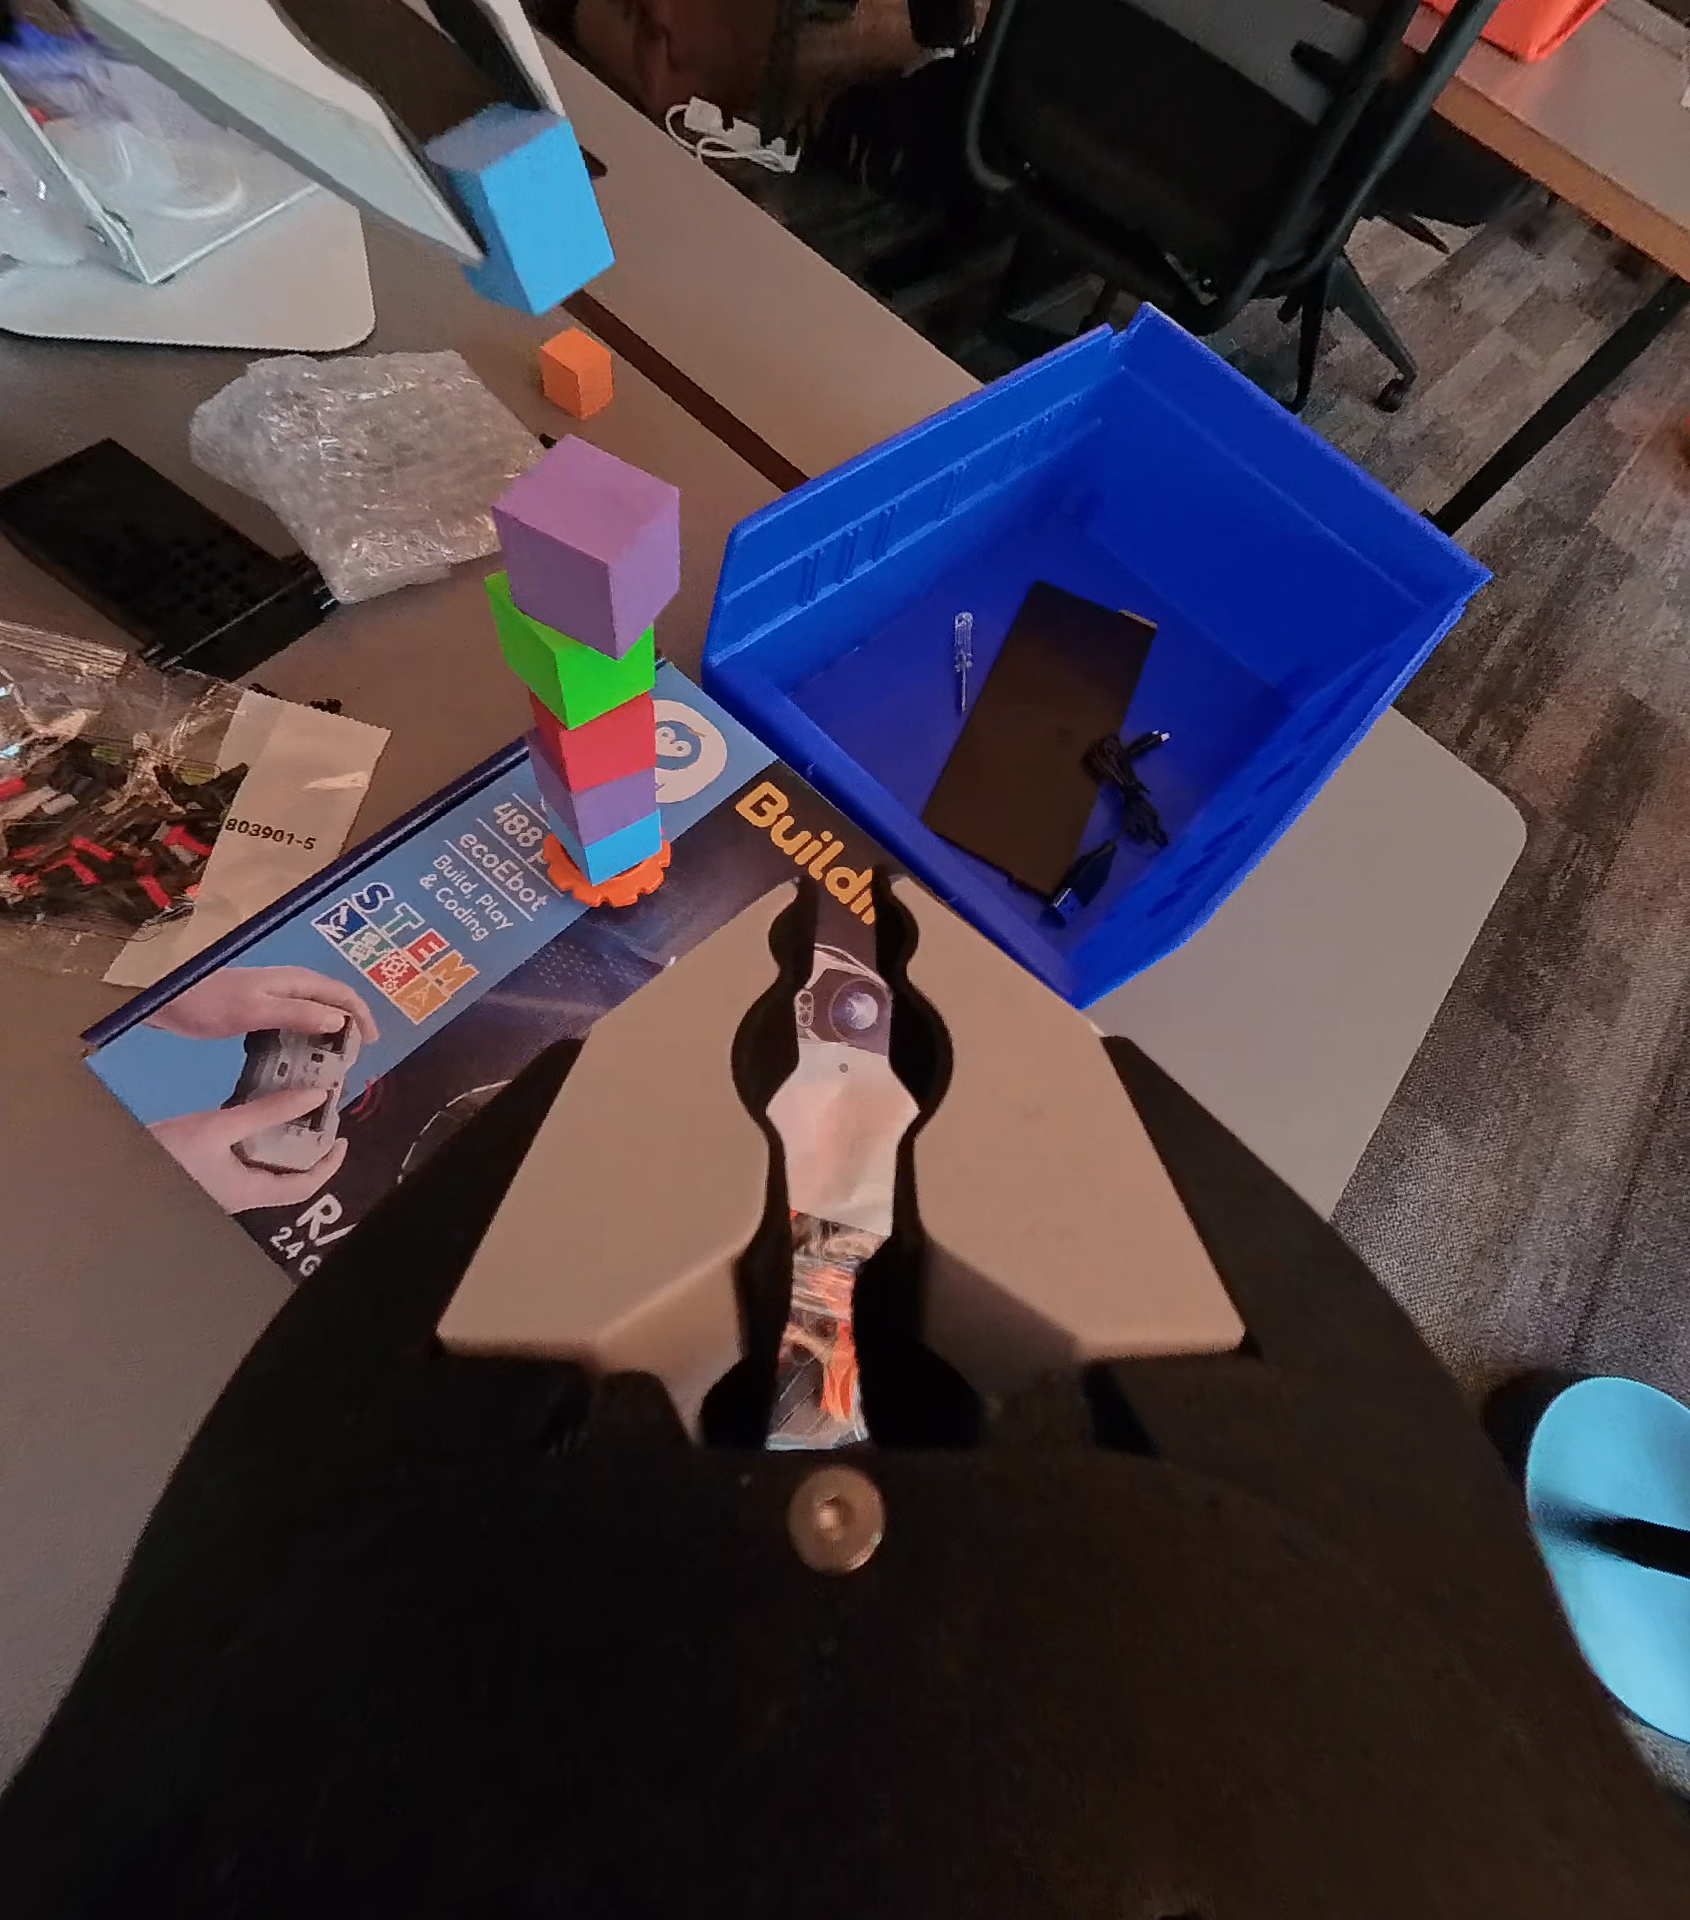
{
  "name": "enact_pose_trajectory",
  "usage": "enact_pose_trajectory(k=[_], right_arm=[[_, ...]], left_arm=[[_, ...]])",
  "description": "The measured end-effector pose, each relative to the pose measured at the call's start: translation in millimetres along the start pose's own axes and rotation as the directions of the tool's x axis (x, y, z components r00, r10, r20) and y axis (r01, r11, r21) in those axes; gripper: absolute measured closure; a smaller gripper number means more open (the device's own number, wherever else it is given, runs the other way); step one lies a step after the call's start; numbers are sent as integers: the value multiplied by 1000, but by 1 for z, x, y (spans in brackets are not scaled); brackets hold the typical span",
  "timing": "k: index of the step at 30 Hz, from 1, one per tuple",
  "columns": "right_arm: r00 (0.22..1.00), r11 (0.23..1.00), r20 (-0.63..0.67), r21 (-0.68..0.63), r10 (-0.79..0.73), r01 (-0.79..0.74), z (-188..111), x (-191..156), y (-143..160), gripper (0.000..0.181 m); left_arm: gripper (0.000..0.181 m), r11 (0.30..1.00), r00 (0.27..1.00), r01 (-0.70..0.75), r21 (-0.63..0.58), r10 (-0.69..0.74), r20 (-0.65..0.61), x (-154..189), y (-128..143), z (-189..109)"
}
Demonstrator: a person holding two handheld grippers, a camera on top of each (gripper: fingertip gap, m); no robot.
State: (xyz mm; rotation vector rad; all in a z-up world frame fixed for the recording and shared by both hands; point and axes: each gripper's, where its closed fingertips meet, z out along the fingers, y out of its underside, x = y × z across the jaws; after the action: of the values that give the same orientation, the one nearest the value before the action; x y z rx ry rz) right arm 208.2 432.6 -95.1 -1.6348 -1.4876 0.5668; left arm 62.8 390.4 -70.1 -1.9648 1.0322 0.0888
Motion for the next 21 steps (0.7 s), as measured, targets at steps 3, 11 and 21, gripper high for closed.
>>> enact_pose_trajectory(k=[3,11,21], right_arm=[[1000,1000,9,12,14,-14,0,2,2,173],[999,999,31,29,36,-37,0,4,5,174],[998,999,47,37,36,-38,-2,2,3,174]], left_arm=[[155,1000,994,-18,21,20,-106,14,-29,0],[155,999,962,-45,-18,38,-271,34,-68,8],[154,986,943,-100,-131,52,-330,42,-62,23]])
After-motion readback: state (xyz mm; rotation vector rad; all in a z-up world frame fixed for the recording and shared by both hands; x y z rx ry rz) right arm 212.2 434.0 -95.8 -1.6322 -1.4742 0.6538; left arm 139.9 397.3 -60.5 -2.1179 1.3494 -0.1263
